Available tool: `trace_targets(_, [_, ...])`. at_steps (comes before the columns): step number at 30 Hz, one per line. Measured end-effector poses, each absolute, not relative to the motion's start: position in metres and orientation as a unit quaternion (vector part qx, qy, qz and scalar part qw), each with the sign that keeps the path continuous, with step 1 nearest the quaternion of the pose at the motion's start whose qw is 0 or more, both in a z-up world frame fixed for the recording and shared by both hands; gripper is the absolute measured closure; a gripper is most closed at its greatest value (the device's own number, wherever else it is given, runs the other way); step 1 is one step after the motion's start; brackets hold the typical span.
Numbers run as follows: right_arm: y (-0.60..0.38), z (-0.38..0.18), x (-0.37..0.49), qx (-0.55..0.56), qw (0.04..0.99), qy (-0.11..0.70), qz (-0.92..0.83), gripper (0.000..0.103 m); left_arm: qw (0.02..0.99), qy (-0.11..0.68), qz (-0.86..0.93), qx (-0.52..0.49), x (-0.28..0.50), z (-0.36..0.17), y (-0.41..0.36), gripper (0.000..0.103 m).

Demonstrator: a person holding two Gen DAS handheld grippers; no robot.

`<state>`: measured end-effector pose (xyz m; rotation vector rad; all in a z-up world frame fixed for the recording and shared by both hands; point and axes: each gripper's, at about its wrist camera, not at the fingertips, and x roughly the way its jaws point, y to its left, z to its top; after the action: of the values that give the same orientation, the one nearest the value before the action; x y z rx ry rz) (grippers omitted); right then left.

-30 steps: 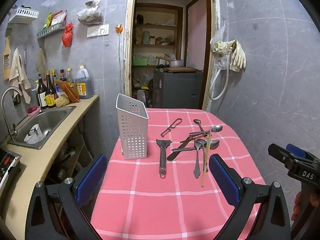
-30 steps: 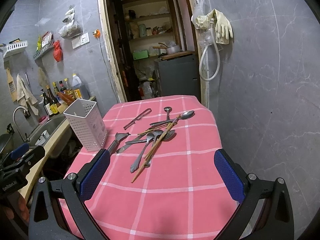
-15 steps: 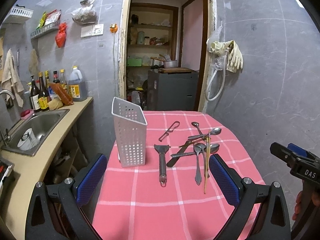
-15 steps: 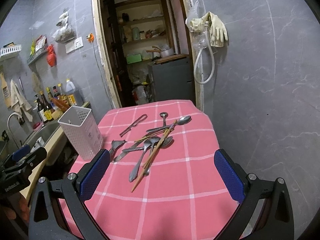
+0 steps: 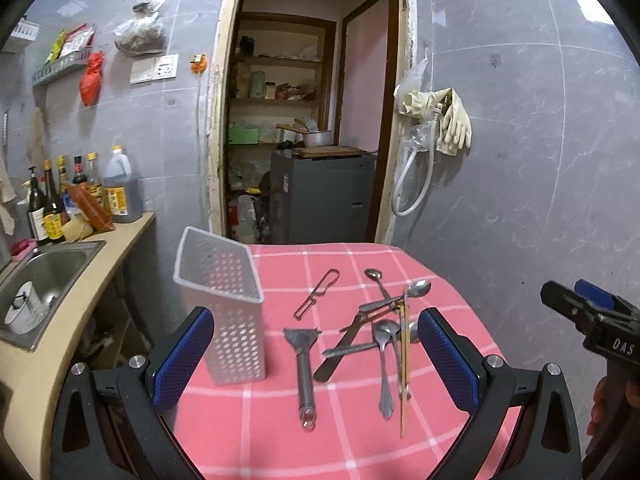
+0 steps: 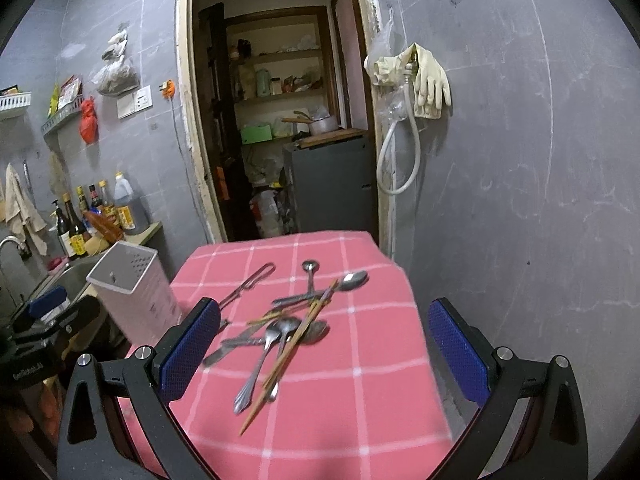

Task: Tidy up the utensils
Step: 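Move the left tool to the metal slicer and grasp its black handle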

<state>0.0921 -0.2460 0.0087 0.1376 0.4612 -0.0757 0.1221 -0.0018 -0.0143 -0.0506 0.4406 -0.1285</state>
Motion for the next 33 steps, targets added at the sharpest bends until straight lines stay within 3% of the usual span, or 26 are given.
trace_targets(13, [-0.276, -0.013, 0.179, 0.070, 0.968, 0.243, -0.012, 0.001, 0.979, 0.199, -0.049, -0.013, 0.189, -0.021, -0.044, 0.000])
trace_targets(26, [-0.294, -0.100, 0.223, 0.102, 0.937, 0.332, 0.025, 0.002, 0.952, 0.302, -0.056, -0.008, 0.238, -0.089, -0.067, 0.000])
trace_targets(27, [-0.295, -0.108, 0.226, 0.115, 0.932, 0.342, 0.031, 0.003, 0.949, 0.310, -0.054, -0.010, 0.240, -0.094, -0.068, 0.000])
trace_targets(29, [-0.296, -0.121, 0.231, 0.130, 0.923, 0.359, 0.041, 0.019, 0.944, 0.325, -0.049, -0.016, 0.244, -0.104, -0.069, 0.001])
trace_targets(32, [-0.294, -0.138, 0.239, 0.149, 0.910, 0.383, 0.057, 0.037, 0.929, 0.369, -0.015, -0.013, 0.255, -0.121, -0.068, 0.013])
trace_targets(33, [-0.293, -0.143, 0.241, 0.155, 0.906, 0.389, 0.065, 0.038, 0.925, 0.380, -0.005, -0.013, 0.257, -0.125, -0.066, 0.018])
